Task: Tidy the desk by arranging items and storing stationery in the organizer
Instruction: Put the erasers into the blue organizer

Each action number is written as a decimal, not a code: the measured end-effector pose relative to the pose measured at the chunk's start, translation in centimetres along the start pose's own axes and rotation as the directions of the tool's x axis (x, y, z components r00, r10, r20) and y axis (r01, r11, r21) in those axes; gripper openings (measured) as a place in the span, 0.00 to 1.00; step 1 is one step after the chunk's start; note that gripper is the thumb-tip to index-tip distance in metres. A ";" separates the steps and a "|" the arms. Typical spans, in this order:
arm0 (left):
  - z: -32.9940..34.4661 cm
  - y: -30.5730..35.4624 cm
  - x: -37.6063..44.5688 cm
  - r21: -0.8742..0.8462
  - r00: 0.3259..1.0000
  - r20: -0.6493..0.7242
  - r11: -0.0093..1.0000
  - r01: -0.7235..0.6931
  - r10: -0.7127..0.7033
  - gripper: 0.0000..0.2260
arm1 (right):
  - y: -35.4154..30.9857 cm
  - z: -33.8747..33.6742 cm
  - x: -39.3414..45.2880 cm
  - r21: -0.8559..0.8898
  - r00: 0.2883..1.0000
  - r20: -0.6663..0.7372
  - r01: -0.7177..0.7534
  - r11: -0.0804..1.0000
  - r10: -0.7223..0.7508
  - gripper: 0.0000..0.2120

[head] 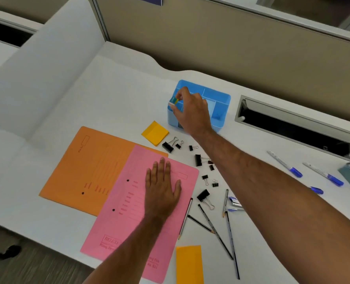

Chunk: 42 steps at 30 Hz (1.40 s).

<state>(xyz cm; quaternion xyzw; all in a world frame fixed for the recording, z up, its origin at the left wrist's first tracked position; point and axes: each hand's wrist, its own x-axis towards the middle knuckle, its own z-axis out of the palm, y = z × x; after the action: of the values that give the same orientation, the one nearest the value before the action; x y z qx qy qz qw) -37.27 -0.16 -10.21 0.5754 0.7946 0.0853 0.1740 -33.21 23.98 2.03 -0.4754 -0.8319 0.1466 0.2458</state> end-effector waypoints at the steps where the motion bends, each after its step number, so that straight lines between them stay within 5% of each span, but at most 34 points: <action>1: 0.0 0.0 0.0 0.001 1.000 0.004 1.000 0.000 0.000 0.34 | 0.1 0.3 0.1 -0.020 1.000 0.006 -0.005 1.000 0.005 0.16; 10: 0.2 -0.1 0.1 -0.001 1.000 -0.008 1.000 -0.005 0.005 0.34 | 1.0 1.1 -0.7 -0.084 1.000 0.011 -0.011 0.996 0.012 0.16; 23: 0.2 -0.1 0.0 0.012 0.999 -0.035 1.000 -0.021 0.021 0.34 | 5.9 -3.9 -9.4 0.183 0.998 0.065 0.012 0.983 -0.025 0.05; 35: 0.3 -0.2 0.0 0.026 0.997 -0.059 0.999 -0.040 0.041 0.34 | 12.5 -7.6 -24.2 0.131 0.950 0.259 -0.215 0.968 0.176 0.08; 42: 0.5 -0.3 0.1 0.024 0.997 -0.066 0.999 -0.044 0.045 0.34 | 14.2 -8.1 -30.8 0.060 0.906 0.342 -0.287 0.956 0.250 0.19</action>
<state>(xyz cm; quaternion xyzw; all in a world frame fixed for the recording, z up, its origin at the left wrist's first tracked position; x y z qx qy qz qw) -37.37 -0.21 -10.74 0.5916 0.7879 0.0994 0.1389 -5.43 4.69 -6.28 -0.5397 -0.7786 0.3021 0.1057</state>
